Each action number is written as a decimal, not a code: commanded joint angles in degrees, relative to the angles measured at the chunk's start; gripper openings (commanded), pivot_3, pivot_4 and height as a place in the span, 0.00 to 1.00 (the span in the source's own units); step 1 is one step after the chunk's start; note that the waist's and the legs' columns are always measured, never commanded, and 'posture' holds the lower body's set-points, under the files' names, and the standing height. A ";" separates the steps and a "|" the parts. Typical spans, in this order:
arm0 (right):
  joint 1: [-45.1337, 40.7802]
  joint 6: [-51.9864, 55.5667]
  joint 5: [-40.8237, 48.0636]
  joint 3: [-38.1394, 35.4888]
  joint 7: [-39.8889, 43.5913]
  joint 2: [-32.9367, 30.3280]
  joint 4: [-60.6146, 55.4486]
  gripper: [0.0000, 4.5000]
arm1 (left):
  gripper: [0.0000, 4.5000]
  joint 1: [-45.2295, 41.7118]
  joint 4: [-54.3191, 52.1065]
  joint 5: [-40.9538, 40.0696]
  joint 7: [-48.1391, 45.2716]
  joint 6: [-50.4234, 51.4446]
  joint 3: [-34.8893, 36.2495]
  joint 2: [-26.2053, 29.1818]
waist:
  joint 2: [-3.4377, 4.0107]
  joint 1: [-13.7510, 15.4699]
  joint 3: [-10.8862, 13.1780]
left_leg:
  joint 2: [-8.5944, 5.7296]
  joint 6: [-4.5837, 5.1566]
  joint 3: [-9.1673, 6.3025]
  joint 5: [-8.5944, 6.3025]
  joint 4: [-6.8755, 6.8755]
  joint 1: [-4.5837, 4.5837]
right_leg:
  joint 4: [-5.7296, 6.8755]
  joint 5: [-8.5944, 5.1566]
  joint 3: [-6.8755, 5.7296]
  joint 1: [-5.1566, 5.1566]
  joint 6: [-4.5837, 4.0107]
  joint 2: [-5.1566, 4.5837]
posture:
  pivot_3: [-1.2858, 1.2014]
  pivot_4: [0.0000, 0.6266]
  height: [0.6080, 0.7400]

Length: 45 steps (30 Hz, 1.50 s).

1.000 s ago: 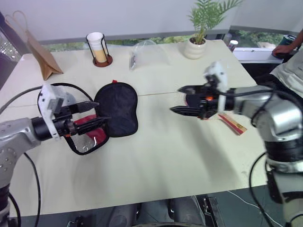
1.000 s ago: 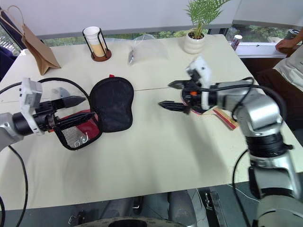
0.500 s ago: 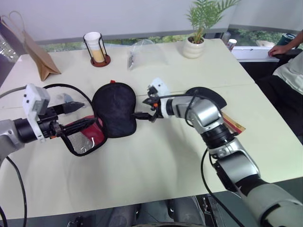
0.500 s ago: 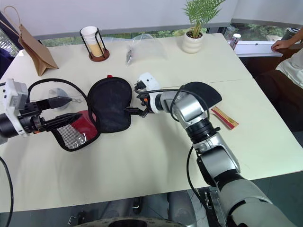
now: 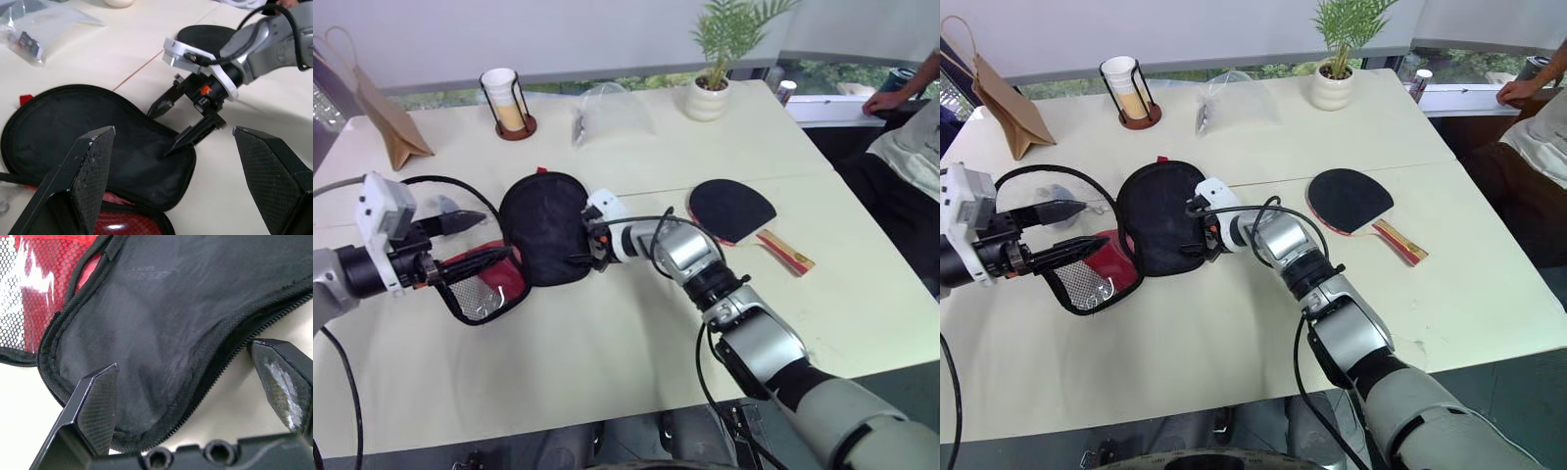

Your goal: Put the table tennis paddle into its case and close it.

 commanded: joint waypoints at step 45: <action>20.14 13.26 4.93 -10.14 13.62 -38.41 -36.36 0.01 | 0.89 -3.22 0.77 2.01 -0.65 -4.40 -6.91 -1.87 | -0.04 1.69 -0.02 | 0.01 0.00 -0.01 0.02 0.11 -0.03 | -0.14 -0.24 -0.09 0.16 -0.31 -0.06 | 0.52 0.24 1.00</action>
